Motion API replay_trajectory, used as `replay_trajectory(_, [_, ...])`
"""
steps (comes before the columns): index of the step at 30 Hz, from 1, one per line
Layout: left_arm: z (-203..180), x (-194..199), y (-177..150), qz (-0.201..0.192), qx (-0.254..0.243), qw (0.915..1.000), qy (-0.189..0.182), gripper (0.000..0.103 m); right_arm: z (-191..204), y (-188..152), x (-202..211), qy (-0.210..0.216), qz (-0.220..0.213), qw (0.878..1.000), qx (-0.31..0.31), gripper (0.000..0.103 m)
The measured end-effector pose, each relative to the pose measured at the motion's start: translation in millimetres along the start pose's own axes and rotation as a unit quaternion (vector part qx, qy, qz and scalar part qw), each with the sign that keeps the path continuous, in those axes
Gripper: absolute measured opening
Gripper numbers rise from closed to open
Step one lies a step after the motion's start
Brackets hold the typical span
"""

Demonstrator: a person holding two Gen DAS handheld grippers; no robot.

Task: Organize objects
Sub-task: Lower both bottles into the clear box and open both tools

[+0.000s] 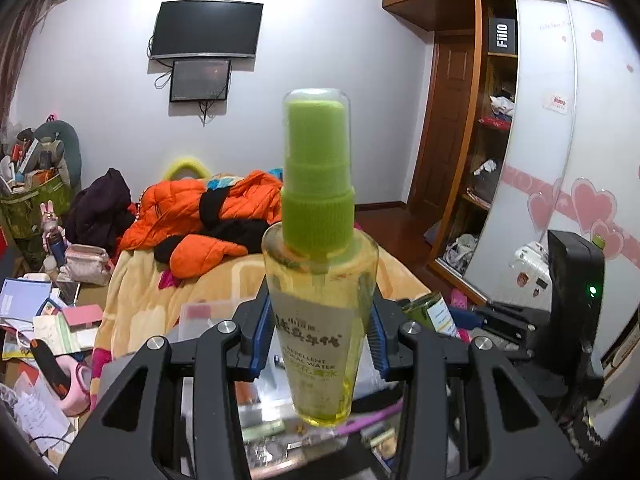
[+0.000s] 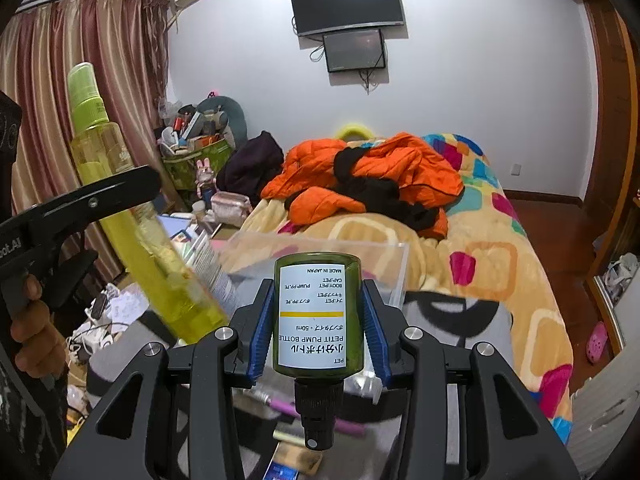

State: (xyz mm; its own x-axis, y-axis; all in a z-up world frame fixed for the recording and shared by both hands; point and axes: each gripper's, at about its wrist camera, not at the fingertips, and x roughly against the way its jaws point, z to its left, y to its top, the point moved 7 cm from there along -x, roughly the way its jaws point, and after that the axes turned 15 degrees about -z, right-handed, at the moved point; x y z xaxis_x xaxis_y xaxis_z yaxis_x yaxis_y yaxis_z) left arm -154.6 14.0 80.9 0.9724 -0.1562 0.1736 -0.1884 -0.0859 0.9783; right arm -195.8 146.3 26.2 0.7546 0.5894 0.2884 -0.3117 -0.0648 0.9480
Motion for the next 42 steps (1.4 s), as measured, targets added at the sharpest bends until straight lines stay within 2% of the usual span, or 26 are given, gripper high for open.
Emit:
replay_trajectory(6, [8.0,-41.1,-9.6,0.016,0.005,0.9997,0.020,0.040,-3.7,4.0,-23.2,-0.008,0.007,1.000,-0.001,0.038])
replay_trajectory(12, [28.5,-73.5,-38.8,0.066,0.029,0.9968,0.033,0.040,-4.0,-7.9,-57.4,-0.017,0.036,0.999,0.013,0.038])
replay_trajectory(20, [46.1,-92.2,-72.7,0.130,0.045,0.9898,0.037,0.040,-1.4,-33.2,-94.6,-0.024,0.086,0.995,0.047,0.038])
replay_trajectory(28, [48.2,-93.3,-71.5,0.144,0.026,0.9887,0.029,0.040,2.7,-48.1,-118.7,-0.025,0.120,0.990,0.073,0.038])
replay_trajectory(34, [67.4,-91.4,-71.8,0.143,0.010,0.9880,0.057,0.043,7.7,-64.6,-134.0,-0.022,0.145,0.986,0.084,0.038])
replay_trajectory(42, [101.7,-93.3,-88.7,0.160,0.001,0.9819,0.102,0.046,12.8,-77.5,-142.5,-0.013,0.164,0.983,0.081,0.038])
